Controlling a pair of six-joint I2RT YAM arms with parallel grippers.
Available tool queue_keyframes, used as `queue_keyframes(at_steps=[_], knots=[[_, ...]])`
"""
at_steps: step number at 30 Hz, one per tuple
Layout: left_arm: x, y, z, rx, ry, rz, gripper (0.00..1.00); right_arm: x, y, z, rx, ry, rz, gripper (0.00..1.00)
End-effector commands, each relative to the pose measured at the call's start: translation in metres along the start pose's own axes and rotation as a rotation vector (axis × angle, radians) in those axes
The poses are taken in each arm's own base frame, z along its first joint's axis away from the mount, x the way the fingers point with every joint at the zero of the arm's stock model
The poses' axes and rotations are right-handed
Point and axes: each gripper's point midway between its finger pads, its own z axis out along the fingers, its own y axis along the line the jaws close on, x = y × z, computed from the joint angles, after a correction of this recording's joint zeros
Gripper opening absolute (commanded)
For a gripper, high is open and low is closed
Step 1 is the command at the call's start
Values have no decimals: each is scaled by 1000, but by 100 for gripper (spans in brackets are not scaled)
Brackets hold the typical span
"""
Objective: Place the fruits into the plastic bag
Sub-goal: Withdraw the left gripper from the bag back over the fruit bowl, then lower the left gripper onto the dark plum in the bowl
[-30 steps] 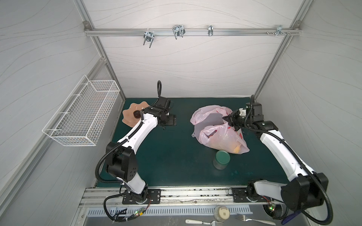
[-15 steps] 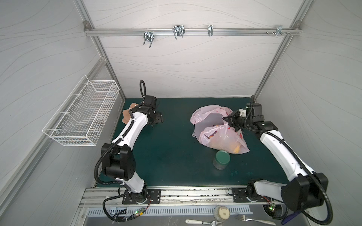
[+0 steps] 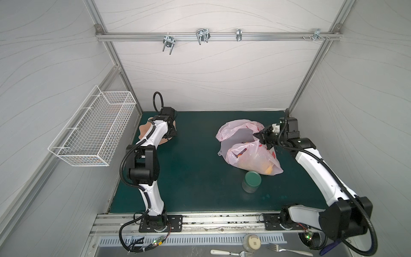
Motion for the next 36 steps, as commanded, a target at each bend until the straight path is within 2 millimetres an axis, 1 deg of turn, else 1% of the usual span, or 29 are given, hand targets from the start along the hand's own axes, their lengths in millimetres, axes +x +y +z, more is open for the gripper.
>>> queue_keyframes(at_steps=[1, 10, 11, 12, 19, 24, 30, 34, 36], knots=[[-33, 8, 6, -51, -76, -93, 79, -3, 3, -1, 10, -1, 0, 0], [-58, 15, 52, -100, -70, -191, 78, -7, 6, 4, 41, 11, -15, 0], [-57, 16, 58, -105, -62, -190, 78, -8, 6, 4, 46, 11, -16, 0], [-66, 15, 57, -102, -78, -196, 78, -8, 5, 4, 50, 10, -15, 0], [-76, 22, 84, -128, -78, -230, 77, -8, -2, 10, 80, 21, -1, 0], [-86, 27, 97, -145, -89, -243, 77, -8, -1, 15, 92, 24, -3, 0], [-95, 24, 110, -134, -94, -241, 76, -6, -4, 19, 109, 25, -3, 0], [-96, 24, 119, -132, -86, -246, 76, -4, -6, 20, 121, 23, -2, 0], [-97, 23, 122, -125, -87, -246, 74, -4, -7, 20, 125, 24, -3, 0]])
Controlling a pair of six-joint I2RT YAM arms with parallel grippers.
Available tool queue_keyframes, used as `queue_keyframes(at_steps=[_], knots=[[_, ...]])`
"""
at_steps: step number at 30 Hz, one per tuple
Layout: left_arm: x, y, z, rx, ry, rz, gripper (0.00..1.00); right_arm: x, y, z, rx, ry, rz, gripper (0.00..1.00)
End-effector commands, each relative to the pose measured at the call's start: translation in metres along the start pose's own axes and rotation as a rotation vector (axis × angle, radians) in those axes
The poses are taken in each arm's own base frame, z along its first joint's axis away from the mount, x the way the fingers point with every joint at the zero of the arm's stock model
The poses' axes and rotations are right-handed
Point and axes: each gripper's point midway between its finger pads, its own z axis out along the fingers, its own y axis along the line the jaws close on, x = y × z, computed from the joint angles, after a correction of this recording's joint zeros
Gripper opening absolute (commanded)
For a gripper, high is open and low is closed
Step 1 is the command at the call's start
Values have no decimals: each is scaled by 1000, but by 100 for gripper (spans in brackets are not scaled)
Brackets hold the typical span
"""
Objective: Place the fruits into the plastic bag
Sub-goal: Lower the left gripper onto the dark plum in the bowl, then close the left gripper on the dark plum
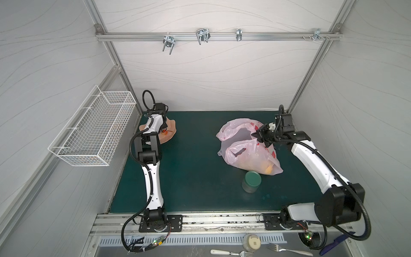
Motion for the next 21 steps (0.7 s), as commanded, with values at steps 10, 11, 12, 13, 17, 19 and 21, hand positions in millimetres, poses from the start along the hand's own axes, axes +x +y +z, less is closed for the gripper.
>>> queue_keyframes(at_steps=[10, 11, 12, 13, 17, 19, 21], knots=[[-9, 3, 22, 16, 8, -33, 68, 3, 2, 1, 29, -5, -4, 0], [-9, 2, 22, 22, 8, -27, 67, 3, 3, 1, 29, -6, -4, 0], [-9, 1, 22, 27, 8, -25, 65, 4, 3, 2, 30, -4, -8, 0], [-9, 1, 21, 33, 8, -22, 63, 5, 3, 2, 30, -3, -8, 0], [-8, -1, 19, 46, 10, -16, 58, 7, 0, 2, 34, -1, -4, 0], [-7, 0, 17, 54, 12, -14, 53, 7, 0, 1, 29, -5, -4, 0], [-7, -2, 13, 70, 12, -14, 48, 7, 1, 0, 26, -8, -5, 0]])
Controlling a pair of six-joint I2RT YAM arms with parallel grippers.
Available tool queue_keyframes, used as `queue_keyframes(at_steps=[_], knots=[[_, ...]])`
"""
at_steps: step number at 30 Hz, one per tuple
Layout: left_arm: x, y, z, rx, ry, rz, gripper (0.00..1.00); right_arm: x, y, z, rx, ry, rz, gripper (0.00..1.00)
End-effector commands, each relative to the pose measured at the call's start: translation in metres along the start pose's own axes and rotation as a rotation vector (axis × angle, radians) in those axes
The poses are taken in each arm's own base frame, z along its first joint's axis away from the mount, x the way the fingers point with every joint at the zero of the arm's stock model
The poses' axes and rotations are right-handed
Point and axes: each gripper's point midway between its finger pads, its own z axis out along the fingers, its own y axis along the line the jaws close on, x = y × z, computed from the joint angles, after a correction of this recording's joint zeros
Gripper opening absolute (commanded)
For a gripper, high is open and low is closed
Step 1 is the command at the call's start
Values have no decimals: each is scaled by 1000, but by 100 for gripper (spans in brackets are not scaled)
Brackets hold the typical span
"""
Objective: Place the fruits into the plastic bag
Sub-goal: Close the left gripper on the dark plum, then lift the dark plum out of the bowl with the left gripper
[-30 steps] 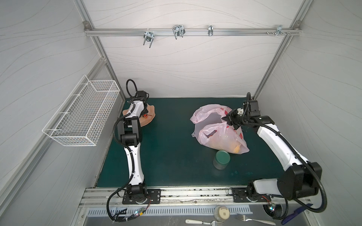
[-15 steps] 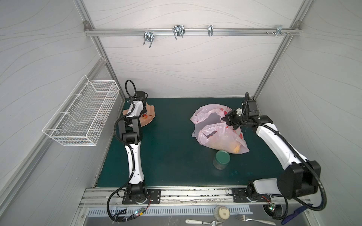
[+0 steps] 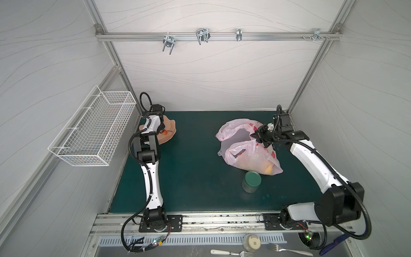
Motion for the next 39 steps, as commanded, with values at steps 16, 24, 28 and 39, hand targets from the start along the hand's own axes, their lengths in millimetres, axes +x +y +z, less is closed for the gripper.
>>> queue_keyframes(at_steps=[16, 24, 28, 39], knots=[[0, -5, -79, 206, -57, -4, 34, 3, 6, -5, -25, -8, -1, 0], [11, -28, -138, 345, -98, 53, 32, 5, 3, -7, -40, -7, -3, 0], [24, -50, -175, 457, -126, 87, 31, 6, 4, -6, -53, -1, 3, 0], [63, -94, -259, 844, -106, 122, 27, 5, 8, -11, -79, -13, -3, 0]])
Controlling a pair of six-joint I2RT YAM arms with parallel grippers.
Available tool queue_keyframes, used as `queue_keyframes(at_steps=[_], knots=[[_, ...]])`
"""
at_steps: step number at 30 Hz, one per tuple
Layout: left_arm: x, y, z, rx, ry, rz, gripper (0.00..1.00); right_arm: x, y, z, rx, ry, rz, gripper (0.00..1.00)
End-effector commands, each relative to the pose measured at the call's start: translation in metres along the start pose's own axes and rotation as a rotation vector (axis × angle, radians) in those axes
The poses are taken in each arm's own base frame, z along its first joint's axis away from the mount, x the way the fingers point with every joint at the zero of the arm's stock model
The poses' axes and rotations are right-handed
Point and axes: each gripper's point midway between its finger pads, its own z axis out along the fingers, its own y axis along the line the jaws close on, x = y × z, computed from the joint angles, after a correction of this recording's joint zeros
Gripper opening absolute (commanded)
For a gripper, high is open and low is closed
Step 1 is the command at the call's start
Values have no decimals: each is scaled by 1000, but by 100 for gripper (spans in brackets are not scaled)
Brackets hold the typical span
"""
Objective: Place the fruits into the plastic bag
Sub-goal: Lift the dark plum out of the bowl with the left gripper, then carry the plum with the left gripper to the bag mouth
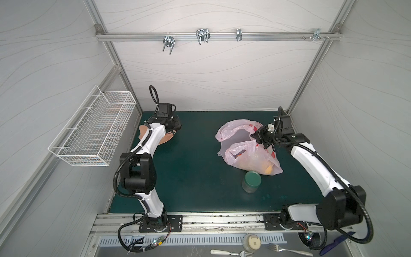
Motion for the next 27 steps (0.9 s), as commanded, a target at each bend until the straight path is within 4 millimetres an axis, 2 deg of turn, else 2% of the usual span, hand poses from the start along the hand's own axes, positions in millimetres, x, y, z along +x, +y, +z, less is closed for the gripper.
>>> queue_keyframes(at_steps=[1, 12, 20, 27], knots=[[-10, -45, -19, 197, -44, 14, 26, 2, 6, -8, -35, -4, 1, 0], [36, -131, -48, 578, 76, 85, 22, 2, 7, -11, -46, -3, 1, 0], [100, -197, -75, 786, 224, 243, 21, 3, 7, -13, -47, -1, -1, 0], [136, -225, -86, 808, 257, 345, 21, 3, 7, -12, -47, -1, 1, 0]])
